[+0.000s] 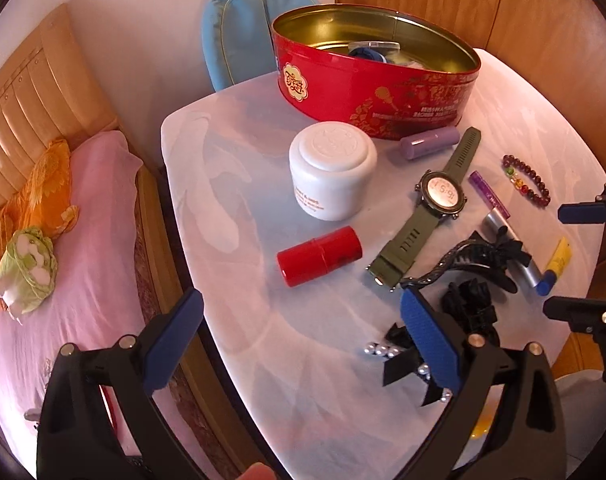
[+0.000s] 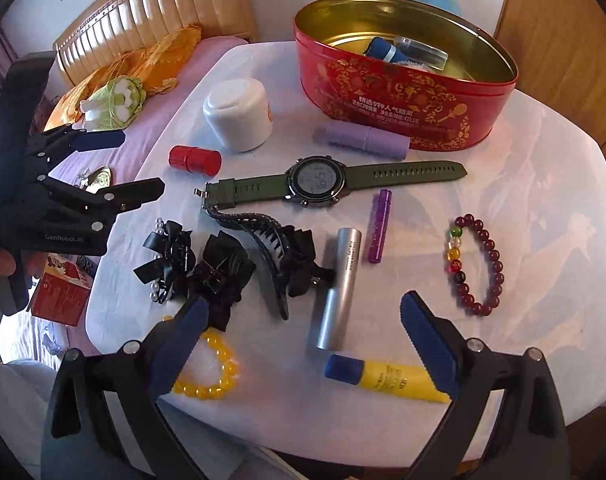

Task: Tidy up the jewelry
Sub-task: 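Grasp the black hair claw clip with the right gripper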

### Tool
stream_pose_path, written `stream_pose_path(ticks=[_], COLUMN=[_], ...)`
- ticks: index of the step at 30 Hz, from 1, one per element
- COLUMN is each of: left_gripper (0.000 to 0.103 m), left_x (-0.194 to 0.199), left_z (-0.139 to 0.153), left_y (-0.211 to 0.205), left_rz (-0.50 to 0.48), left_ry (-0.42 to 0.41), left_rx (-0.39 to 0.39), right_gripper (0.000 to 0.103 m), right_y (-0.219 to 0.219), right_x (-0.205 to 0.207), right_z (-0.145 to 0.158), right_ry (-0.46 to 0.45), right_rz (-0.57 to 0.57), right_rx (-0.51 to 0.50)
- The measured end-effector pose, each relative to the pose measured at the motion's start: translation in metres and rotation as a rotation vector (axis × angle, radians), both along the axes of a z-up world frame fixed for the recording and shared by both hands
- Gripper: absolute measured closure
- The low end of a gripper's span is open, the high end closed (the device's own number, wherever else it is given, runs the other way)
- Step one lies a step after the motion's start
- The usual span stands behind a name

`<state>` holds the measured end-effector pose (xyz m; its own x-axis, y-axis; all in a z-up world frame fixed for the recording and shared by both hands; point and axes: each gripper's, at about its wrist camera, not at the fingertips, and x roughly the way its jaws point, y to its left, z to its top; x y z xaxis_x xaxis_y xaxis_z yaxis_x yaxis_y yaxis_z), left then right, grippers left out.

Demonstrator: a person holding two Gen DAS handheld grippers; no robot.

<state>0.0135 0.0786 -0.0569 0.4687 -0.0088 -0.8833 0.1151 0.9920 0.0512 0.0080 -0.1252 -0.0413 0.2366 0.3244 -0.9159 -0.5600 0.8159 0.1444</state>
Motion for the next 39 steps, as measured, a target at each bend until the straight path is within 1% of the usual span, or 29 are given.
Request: stream_pose_path(ticks=[2, 4, 5, 6, 7, 8, 10, 13, 15, 16, 17, 20, 23, 25, 27, 29, 30, 33, 35, 36, 37, 39], left_gripper=[0.007, 0.007, 0.007, 0.007, 0.007, 0.007, 0.007, 0.007, 0.007, 0.007, 0.007, 0.007, 0.007, 0.007, 0.007, 0.007, 0.007, 0.007, 0.007, 0.007, 0.007, 0.007], left_x=[0.003, 0.009, 0.012, 0.015, 0.018, 0.021, 0.026, 0.03, 0.031, 0.032, 0.032, 0.034, 0.036, 0.037, 0.038, 0.037, 0.037, 0.035, 0.034, 0.034, 0.033, 0.033], left_z=[-0.004, -0.007, -0.007, -0.007, -0.006, -0.006, -0.007, -0.012, -0.013, -0.013, -0.012, -0.012, -0.012, -0.014, -0.015, -0.015, -0.015, -0.015, -0.015, -0.014, -0.014, -0.014], left_y=[0.007, 0.011, 0.012, 0.013, 0.015, 0.016, 0.016, 0.012, 0.01, 0.009, 0.008, 0.007, 0.004, 0.002, 0.0, -0.001, -0.001, -0.001, -0.001, -0.001, 0.0, 0.001], left_rz=[-0.032, -0.057, -0.068, -0.078, -0.088, -0.097, -0.112, -0.135, -0.151, -0.162, -0.169, -0.182, -0.196, -0.197, -0.196, -0.2, -0.202, -0.213, -0.216, -0.217, -0.219, -0.225], left_ry=[-0.009, -0.007, -0.005, -0.005, -0.006, -0.006, -0.004, 0.008, 0.013, 0.014, 0.015, 0.014, 0.015, 0.017, 0.021, 0.022, 0.021, 0.025, 0.023, 0.022, 0.022, 0.023], left_rx=[-0.017, 0.007, 0.015, 0.013, 0.002, -0.007, -0.006, 0.029, 0.044, 0.047, 0.05, 0.047, 0.038, 0.039, 0.035, 0.034, 0.035, 0.04, 0.044, 0.04, 0.035, 0.023], right_gripper=[0.005, 0.006, 0.012, 0.026, 0.031, 0.033, 0.033, 0.033, 0.035, 0.038, 0.043, 0.044, 0.044, 0.044, 0.051, 0.054, 0.054, 0.054, 0.055, 0.063, 0.067, 0.07], right_y=[0.01, 0.02, 0.024, 0.029, 0.032, 0.035, 0.037, 0.037, 0.039, 0.04, 0.041, 0.048, 0.052, 0.053, 0.053, 0.052, 0.053, 0.06, 0.061, 0.06, 0.06, 0.057], right_x=[0.001, 0.004, 0.006, 0.008, 0.012, 0.015, 0.02, 0.027, 0.031, 0.032, 0.033, 0.026, 0.02, 0.016, 0.016, 0.017, 0.018, 0.016, 0.018, 0.018, 0.018, 0.021], right_z=[-0.004, -0.01, -0.012, -0.015, -0.019, -0.021, -0.022, -0.026, -0.03, -0.028, -0.027, -0.028, -0.029, -0.028, -0.027, -0.026, -0.028, -0.038, -0.041, -0.041, -0.041, -0.041], right_ry=[-0.002, 0.001, 0.001, 0.001, 0.006, 0.006, -0.01, -0.023, -0.03, -0.03, -0.039, -0.081, -0.102, -0.105, -0.109, -0.086, -0.079, -0.074, -0.068, -0.065, -0.075, -0.063], right_rz=[-0.009, -0.013, -0.01, -0.007, -0.003, -0.004, -0.008, 0.004, 0.031, 0.045, 0.062, 0.137, 0.185, 0.217, 0.225, 0.218, 0.221, 0.246, 0.241, 0.235, 0.226, 0.213], right_rx=[-0.015, -0.027, -0.032, -0.041, -0.053, -0.063, -0.064, -0.062, -0.072, -0.062, -0.056, -0.109, -0.127, -0.113, -0.089, -0.044, -0.044, -0.096, -0.086, -0.084, -0.093, -0.088])
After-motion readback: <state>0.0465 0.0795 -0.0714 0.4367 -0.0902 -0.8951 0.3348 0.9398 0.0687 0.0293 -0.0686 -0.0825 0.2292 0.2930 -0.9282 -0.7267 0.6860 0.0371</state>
